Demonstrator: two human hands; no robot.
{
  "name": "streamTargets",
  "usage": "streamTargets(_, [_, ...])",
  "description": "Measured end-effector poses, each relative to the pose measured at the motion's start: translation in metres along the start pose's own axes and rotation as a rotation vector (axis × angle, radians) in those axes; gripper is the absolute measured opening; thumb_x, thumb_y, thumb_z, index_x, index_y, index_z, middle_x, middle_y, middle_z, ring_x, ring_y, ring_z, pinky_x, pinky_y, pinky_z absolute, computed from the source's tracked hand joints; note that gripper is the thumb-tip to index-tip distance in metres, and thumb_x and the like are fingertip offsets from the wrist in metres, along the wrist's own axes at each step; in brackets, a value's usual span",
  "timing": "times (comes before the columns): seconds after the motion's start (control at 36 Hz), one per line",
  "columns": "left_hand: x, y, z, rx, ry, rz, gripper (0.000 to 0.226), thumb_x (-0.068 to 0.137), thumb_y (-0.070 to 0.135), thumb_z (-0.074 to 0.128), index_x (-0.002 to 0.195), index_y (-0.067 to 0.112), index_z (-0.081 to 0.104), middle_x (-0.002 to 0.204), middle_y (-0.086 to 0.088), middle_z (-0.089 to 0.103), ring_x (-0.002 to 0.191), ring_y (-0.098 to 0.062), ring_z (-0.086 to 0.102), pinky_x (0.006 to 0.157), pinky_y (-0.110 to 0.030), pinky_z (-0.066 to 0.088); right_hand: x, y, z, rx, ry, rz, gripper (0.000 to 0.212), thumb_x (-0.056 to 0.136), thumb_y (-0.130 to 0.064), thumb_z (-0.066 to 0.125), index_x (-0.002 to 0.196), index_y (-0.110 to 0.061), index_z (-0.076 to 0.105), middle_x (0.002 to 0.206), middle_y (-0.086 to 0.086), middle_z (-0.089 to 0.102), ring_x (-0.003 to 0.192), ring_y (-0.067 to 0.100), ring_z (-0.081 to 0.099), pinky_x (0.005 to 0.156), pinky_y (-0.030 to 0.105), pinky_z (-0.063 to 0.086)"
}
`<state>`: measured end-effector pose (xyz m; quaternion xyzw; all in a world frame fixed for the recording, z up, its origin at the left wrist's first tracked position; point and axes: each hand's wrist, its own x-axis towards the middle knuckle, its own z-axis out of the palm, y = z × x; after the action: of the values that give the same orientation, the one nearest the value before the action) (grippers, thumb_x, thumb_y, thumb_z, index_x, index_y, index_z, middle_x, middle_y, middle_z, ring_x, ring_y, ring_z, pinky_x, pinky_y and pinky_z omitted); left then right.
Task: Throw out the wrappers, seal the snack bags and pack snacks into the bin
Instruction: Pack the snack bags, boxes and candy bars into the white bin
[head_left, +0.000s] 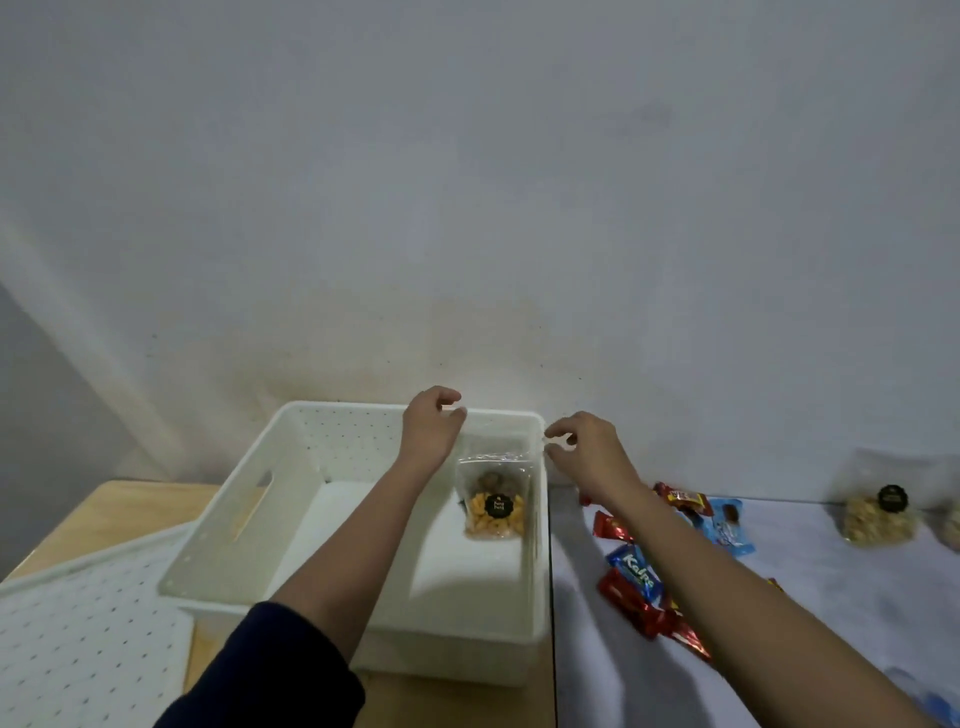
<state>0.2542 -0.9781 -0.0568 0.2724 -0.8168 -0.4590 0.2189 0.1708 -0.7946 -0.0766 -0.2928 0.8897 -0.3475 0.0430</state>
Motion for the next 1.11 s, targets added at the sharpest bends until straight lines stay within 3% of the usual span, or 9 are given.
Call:
streamTargets(0.22, [-0.035, 0.071, 0.062, 0.105, -0.157, 0.218, 0.022, 0.088, 0.01, 0.057, 0.11, 0.007, 0.061, 0.114, -0.007, 0.061, 0.103, -0.015, 0.053, 0.088, -0.02, 0.038, -0.049, 0.069, -0.088, -0.032, 0.07, 0.16, 0.023, 0.084, -0.02, 0.064, 0.106, -0.017, 0.066, 0.115, 0.003, 0.06, 0.101, 0.019, 0.056, 0.088, 0.034, 0.047])
streamTargets(0.36, [-0.059, 0.105, 0.137, 0.164, -0.27, 0.31, 0.026, 0.085, 0.011, 0.061, 0.111, 0.008, 0.062, 0.116, -0.007, 0.061, 0.106, -0.018, 0.054, 0.087, -0.019, 0.037, -0.087, 0.134, -0.146, -0.109, 0.114, 0.267, 0.027, 0.082, -0.019, 0.066, 0.109, -0.017, 0.065, 0.116, 0.004, 0.061, 0.107, 0.02, 0.056, 0.089, 0.032, 0.046])
streamTargets(0.61, [-0.111, 0.159, 0.285, 0.24, -0.437, 0.403, 0.03, 0.085, 0.016, 0.06, 0.115, 0.012, 0.058, 0.12, -0.006, 0.057, 0.115, -0.022, 0.048, 0.098, -0.032, 0.039, -0.149, 0.253, -0.252, -0.162, 0.135, 0.418, 0.035, 0.078, -0.014, 0.066, 0.112, -0.015, 0.065, 0.119, 0.003, 0.064, 0.108, 0.022, 0.059, 0.087, 0.03, 0.047])
streamTargets(0.75, [-0.134, 0.186, 0.357, 0.267, -0.462, 0.419, 0.033, 0.085, 0.016, 0.058, 0.118, 0.011, 0.056, 0.122, -0.006, 0.055, 0.117, -0.022, 0.045, 0.098, -0.031, 0.037, -0.161, 0.312, -0.302, -0.181, 0.163, 0.417, 0.029, 0.078, -0.016, 0.063, 0.106, -0.018, 0.068, 0.111, 0.0, 0.065, 0.101, 0.018, 0.059, 0.08, 0.029, 0.048])
streamTargets(0.86, [-0.143, 0.2, 0.406, 0.271, -0.447, 0.426, 0.034, 0.085, 0.015, 0.057, 0.12, 0.012, 0.054, 0.125, -0.005, 0.054, 0.118, -0.02, 0.044, 0.098, -0.029, 0.035, -0.158, 0.356, -0.334, -0.145, 0.183, 0.391, 0.028, 0.074, -0.012, 0.067, 0.101, -0.019, 0.07, 0.105, 0.0, 0.067, 0.098, 0.019, 0.06, 0.083, 0.034, 0.05])
streamTargets(1.0, [-0.142, 0.21, 0.453, 0.304, -0.374, 0.41, 0.034, 0.084, 0.009, 0.053, 0.118, 0.011, 0.056, 0.126, -0.005, 0.053, 0.119, -0.021, 0.042, 0.098, -0.027, 0.035, -0.144, 0.407, -0.359, -0.11, 0.223, 0.338, 0.027, 0.078, -0.009, 0.068, 0.105, -0.014, 0.069, 0.104, 0.0, 0.066, 0.086, 0.011, 0.054, 0.078, 0.024, 0.044])
streamTargets(1.11, [-0.136, 0.211, 0.475, 0.381, -0.292, 0.462, 0.034, 0.083, 0.005, 0.05, 0.116, 0.01, 0.057, 0.123, -0.006, 0.055, 0.114, -0.023, 0.045, 0.094, -0.03, 0.039, -0.126, 0.434, -0.364, -0.064, 0.237, 0.32, 0.025, 0.079, -0.006, 0.067, 0.104, -0.012, 0.069, 0.103, 0.002, 0.067, 0.086, 0.013, 0.057, 0.079, 0.025, 0.045])
